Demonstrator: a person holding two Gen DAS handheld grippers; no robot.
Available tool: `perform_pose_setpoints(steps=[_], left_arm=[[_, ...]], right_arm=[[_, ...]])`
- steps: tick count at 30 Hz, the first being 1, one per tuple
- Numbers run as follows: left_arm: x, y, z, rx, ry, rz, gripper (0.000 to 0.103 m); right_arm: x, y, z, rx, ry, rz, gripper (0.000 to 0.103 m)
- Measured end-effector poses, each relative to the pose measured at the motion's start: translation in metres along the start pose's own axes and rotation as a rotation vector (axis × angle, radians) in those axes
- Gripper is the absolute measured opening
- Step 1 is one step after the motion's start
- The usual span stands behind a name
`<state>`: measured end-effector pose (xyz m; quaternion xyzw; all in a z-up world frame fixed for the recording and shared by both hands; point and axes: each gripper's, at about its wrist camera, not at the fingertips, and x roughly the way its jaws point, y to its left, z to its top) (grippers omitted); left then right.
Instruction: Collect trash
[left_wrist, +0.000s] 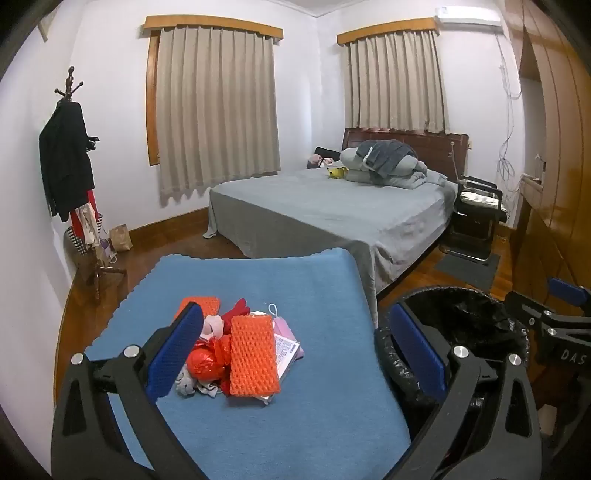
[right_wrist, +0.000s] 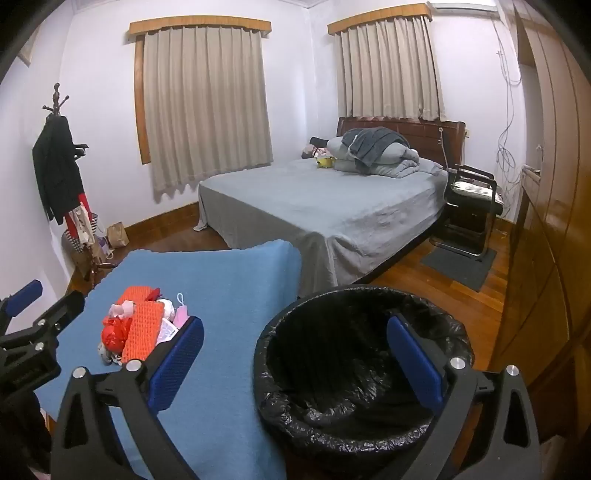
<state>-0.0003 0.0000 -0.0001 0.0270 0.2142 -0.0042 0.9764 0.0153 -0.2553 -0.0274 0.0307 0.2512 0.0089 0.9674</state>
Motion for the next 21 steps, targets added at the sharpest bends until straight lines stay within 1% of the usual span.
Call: perform_pose_setpoints(steps=[11, 12, 21], left_arm=[[-0.0032, -0.0009, 0.0005, -0.002, -0.004, 0.004, 0.098], [0.0026, 0.0004, 0.0007, -0.007, 0.005, 0.003, 0.098], [0.003, 0.0014, 0.002, -0.009, 0.002, 0.002, 0.098]], right_arm=[[-0.0022, 0.0039, -0.0039, -0.004, -0.005, 0.004, 0.097], [-0.0011, 0.0046, -0.0018, -0.004, -0.002, 0.001, 0.097], [-0.0015, 0.0056, -0.0016, -0.006, -0.001, 0.001, 0.097]])
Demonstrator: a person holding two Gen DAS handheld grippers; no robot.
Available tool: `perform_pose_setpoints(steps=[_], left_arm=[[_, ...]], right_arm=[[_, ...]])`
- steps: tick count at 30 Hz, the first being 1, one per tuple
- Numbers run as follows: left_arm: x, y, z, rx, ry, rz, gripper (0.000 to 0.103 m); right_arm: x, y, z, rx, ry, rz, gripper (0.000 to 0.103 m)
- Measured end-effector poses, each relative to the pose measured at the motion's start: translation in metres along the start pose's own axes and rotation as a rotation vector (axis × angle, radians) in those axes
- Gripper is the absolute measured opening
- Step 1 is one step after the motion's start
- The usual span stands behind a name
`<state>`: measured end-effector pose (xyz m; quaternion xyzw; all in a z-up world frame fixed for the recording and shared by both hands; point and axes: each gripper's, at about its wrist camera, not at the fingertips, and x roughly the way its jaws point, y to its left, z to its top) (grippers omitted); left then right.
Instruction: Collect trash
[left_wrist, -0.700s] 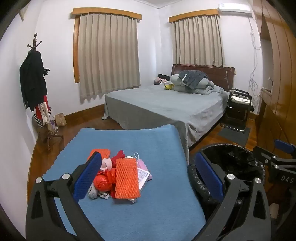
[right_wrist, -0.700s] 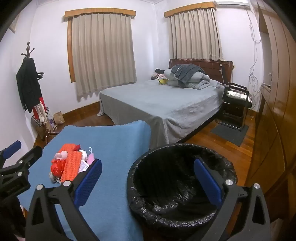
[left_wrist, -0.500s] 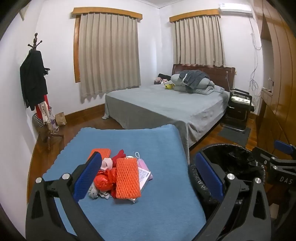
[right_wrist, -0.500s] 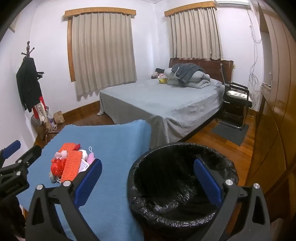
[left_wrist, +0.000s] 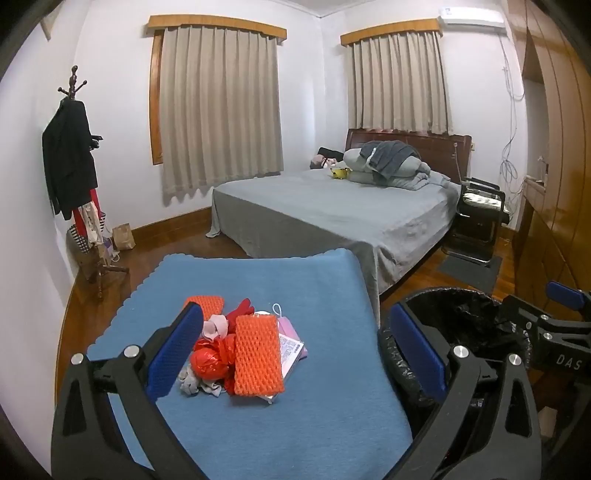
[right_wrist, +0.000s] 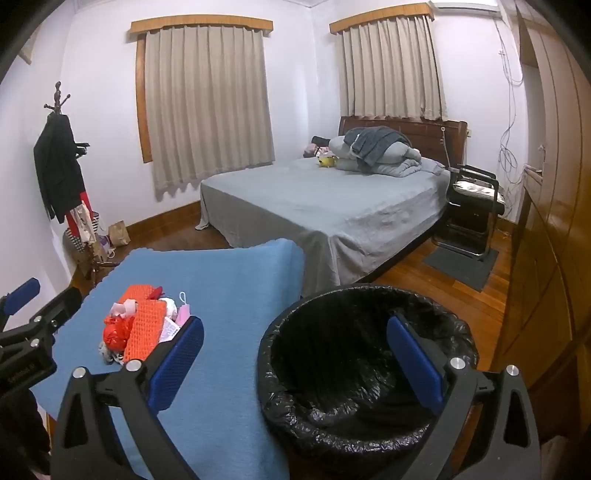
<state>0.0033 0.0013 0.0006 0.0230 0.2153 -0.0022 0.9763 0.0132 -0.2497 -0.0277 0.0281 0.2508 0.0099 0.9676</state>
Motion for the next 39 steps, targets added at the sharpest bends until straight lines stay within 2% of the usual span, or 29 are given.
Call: perform_pose_setpoints(steps=[39], left_arm=[[-0.0009, 0.0041, -0.0035, 0.0, 0.003, 0.002, 0.098]], right_arm=[[0.006, -0.0005, -0.0016, 0.005, 0.013, 0.002, 0.097]])
